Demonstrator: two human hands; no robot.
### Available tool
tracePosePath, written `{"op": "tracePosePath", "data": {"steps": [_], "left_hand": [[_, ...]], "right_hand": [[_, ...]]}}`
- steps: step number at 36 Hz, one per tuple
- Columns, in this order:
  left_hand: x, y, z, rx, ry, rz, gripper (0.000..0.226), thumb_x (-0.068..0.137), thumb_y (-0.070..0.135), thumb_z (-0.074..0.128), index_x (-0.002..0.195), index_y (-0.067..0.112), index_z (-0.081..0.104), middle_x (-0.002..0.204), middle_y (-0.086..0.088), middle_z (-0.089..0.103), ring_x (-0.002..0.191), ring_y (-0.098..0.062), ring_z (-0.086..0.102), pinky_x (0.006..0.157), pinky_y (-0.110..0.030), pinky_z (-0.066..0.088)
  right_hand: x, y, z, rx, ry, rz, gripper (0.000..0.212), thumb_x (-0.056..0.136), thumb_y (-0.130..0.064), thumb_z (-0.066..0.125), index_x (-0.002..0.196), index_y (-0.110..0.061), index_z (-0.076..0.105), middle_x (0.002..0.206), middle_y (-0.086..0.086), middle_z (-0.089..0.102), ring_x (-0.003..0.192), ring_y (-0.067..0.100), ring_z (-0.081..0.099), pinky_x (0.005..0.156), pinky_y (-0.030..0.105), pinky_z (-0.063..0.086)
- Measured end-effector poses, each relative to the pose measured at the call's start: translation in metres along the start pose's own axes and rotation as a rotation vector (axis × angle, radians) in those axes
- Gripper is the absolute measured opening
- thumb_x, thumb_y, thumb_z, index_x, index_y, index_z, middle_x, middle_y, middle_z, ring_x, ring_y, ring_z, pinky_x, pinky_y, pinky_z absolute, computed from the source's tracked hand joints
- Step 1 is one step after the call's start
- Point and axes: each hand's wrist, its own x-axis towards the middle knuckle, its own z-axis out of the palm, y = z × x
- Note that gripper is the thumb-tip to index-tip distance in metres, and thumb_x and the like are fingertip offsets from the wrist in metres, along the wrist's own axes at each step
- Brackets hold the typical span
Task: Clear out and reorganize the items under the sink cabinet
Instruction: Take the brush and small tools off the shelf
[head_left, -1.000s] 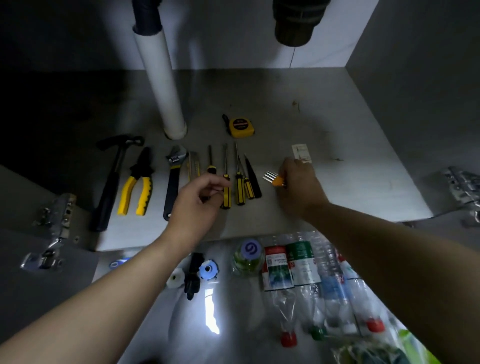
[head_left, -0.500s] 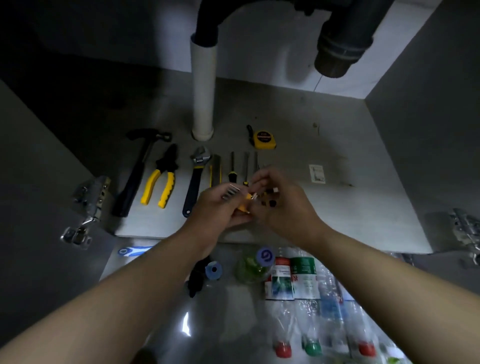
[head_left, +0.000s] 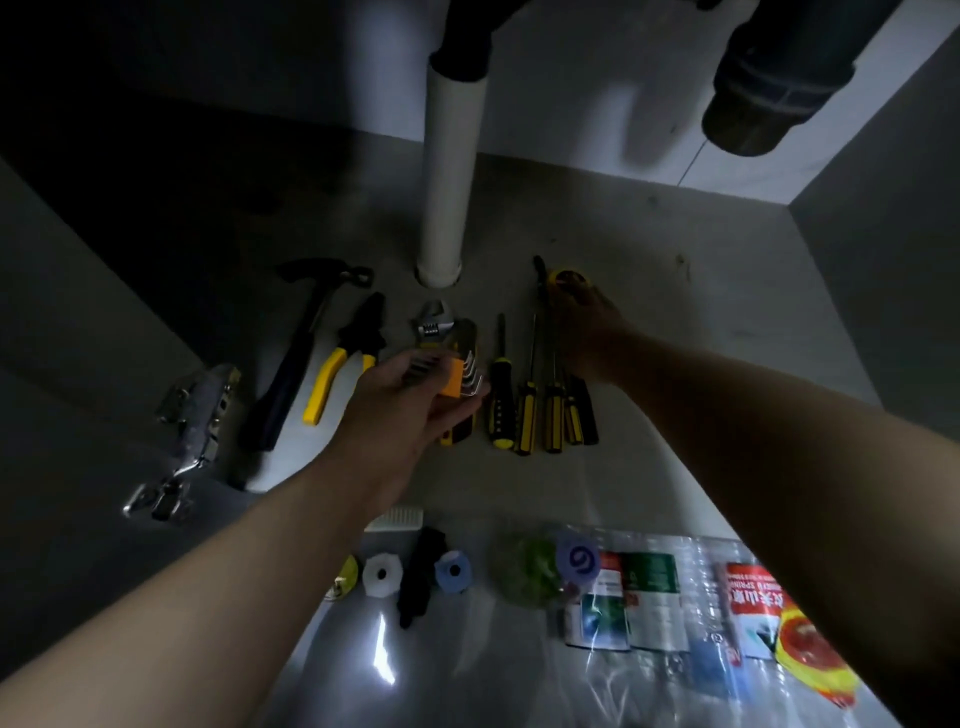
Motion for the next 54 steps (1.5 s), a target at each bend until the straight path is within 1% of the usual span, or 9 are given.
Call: {"op": "tracePosePath", "data": {"steps": [4,9,11,15,19,31,39,47,54], "left_hand": [[0.002,-0.002,0.0,0.007,-0.028,-0.004,0.02,0.104,0.009,0.051,0.116,0.005,0.067,0.116,-0.011,0.075,0.104,-0.028,0.074,0.081,-0.028,0.06],[-0.002,-0.004,0.007,0.019,-0.033,-0.01,0.022,0.104,0.009,0.051,0.118,0.0,0.065,0.121,-0.015,0.072,0.106,-0.028,0.073,0.083,-0.027,0.06],[-0.003,-0.003,0.009,0.027,-0.033,-0.009,0.021,0.104,0.008,0.05,0.117,0.001,0.065,0.121,-0.015,0.071,0.107,-0.028,0.073,0.084,-0.029,0.061],[-0.009,-0.005,0.021,0.059,-0.037,-0.016,0.026,0.104,0.008,0.049,0.126,-0.002,0.06,0.123,-0.015,0.07,0.107,-0.029,0.072,0.096,-0.039,0.059],[-0.014,-0.009,0.025,0.094,-0.065,-0.03,0.028,0.104,0.007,0.048,0.128,-0.004,0.058,0.124,-0.016,0.069,0.105,-0.027,0.073,0.093,-0.037,0.06],[-0.039,-0.029,0.016,0.203,-0.082,-0.055,0.014,0.1,0.007,0.059,0.111,-0.002,0.057,0.115,-0.022,0.07,0.103,-0.033,0.074,0.088,-0.036,0.06],[-0.081,-0.036,0.009,0.296,-0.122,-0.066,0.02,0.097,0.007,0.065,0.117,0.006,0.062,0.11,-0.013,0.075,0.098,-0.028,0.075,0.077,-0.033,0.062],[-0.133,-0.059,-0.033,0.37,-0.131,-0.142,0.031,0.088,0.008,0.076,0.111,0.007,0.056,0.091,-0.014,0.074,0.077,-0.021,0.068,0.063,-0.028,0.057],[-0.15,-0.104,-0.073,0.716,-0.127,-0.244,0.042,0.088,-0.005,0.072,0.123,0.016,0.062,0.102,-0.024,0.071,0.088,-0.025,0.068,0.083,-0.043,0.058]], "right_hand": [[-0.007,0.013,0.009,0.044,-0.018,0.054,0.086,0.095,-0.024,0.058,0.161,-0.02,0.003,0.169,0.004,0.001,0.155,0.035,0.004,0.119,0.052,0.03],[-0.066,0.013,0.018,0.171,0.335,0.17,0.047,0.098,-0.038,0.051,0.14,-0.018,0.047,0.136,0.012,0.049,0.124,0.039,0.045,0.089,0.046,0.049],[-0.083,0.011,0.022,0.169,0.376,0.209,0.043,0.091,-0.035,0.057,0.131,-0.019,0.05,0.122,0.012,0.048,0.113,0.038,0.047,0.08,0.041,0.048],[-0.097,0.02,0.024,0.334,0.241,0.292,0.074,0.081,-0.034,0.069,0.147,-0.023,0.037,0.144,0.012,0.034,0.129,0.036,0.039,0.096,0.046,0.049],[-0.099,0.025,0.025,0.419,0.142,0.298,0.07,0.083,-0.032,0.068,0.146,-0.025,0.039,0.147,0.011,0.038,0.131,0.04,0.039,0.098,0.049,0.047],[-0.146,0.015,0.023,0.665,0.368,0.318,0.061,0.076,-0.041,0.078,0.124,-0.022,0.047,0.121,0.007,0.041,0.091,0.029,0.058,0.078,0.03,0.048],[-0.223,-0.033,0.02,0.934,0.485,0.178,0.044,0.079,-0.054,0.074,0.111,-0.035,0.05,0.111,-0.011,0.054,0.096,-0.001,0.056,0.067,0.01,0.045],[-0.299,-0.095,0.036,0.859,0.3,-0.04,0.036,0.086,-0.064,0.058,0.112,-0.041,0.049,0.106,-0.02,0.054,0.092,0.0,0.058,0.07,0.016,0.049],[-0.323,-0.144,0.107,0.8,-0.068,0.055,0.046,0.079,-0.055,0.068,0.117,-0.04,0.047,0.106,-0.012,0.051,0.092,0.011,0.058,0.078,0.03,0.049]]}}
